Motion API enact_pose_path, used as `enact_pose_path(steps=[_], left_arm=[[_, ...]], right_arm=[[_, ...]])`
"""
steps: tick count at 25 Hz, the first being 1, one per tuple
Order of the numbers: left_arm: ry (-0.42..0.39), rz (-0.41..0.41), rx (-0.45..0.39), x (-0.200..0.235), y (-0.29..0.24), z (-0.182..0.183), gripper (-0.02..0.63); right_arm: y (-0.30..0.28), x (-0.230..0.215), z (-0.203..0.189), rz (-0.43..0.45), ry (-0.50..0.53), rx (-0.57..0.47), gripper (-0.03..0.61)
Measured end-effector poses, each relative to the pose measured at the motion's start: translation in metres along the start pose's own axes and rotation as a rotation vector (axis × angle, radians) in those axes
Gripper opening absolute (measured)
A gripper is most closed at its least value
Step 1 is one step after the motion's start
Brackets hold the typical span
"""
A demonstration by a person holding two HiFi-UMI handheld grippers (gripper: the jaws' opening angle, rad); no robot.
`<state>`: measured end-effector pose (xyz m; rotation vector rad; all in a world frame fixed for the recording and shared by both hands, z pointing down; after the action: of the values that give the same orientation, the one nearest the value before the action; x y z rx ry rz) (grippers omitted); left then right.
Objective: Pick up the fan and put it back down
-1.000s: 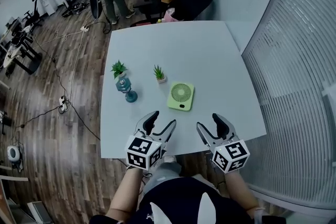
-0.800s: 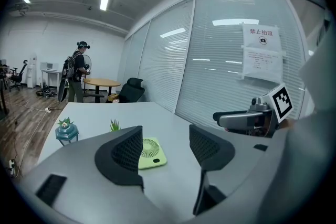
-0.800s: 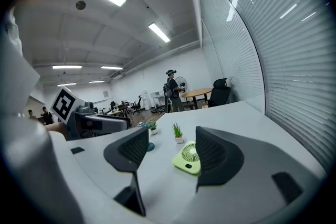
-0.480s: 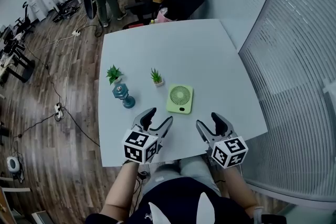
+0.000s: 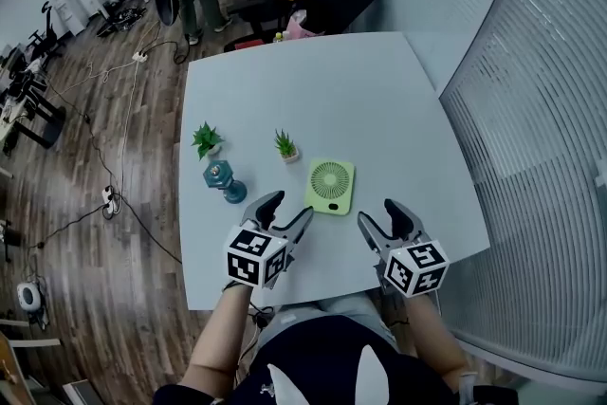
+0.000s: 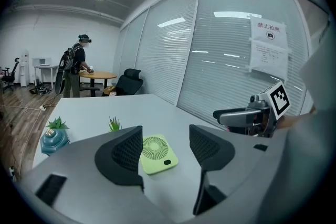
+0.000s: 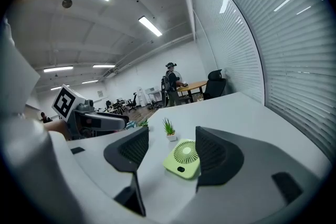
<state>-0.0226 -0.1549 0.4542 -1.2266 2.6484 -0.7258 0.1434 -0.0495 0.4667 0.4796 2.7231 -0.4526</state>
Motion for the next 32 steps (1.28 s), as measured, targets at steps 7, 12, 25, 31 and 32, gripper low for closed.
enact_pose_path(steps=[7, 12, 25, 31, 32], left_arm=[[0.012, -0.035, 0.054, 0.013, -0.036, -0.003, 0.269], [0.031, -0.05, 0.107, 0.021, -0.059, -0.015, 0.268], [0.078, -0.078, 0.216, 0.032, -0.108, -0.043, 0.268], [0.091, -0.096, 0.275, 0.034, -0.128, -0.059, 0.268], [0.091, -0.099, 0.284, 0.034, -0.131, -0.061, 0.268]], right_arm=[[-0.03, -0.026, -0.003, -0.008, -0.037, 0.046, 0.267], [-0.046, -0.042, -0.013, -0.02, -0.072, 0.099, 0.267], [-0.079, -0.073, -0.047, -0.034, -0.141, 0.204, 0.265], [-0.089, -0.086, -0.061, -0.038, -0.171, 0.25, 0.265], [-0.091, -0.088, -0.063, -0.039, -0.177, 0.257, 0.265]])
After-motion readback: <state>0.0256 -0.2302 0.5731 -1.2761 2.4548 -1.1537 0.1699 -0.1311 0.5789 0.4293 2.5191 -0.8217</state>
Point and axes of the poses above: the fingertips, and each gripper's own axes: y backward along the fingers, x to its left, z out of its top, the point moved 4 cm from there along y, backward along the fingers, and after that the axes turned 15 degrees about z, right-handed, at the moved point
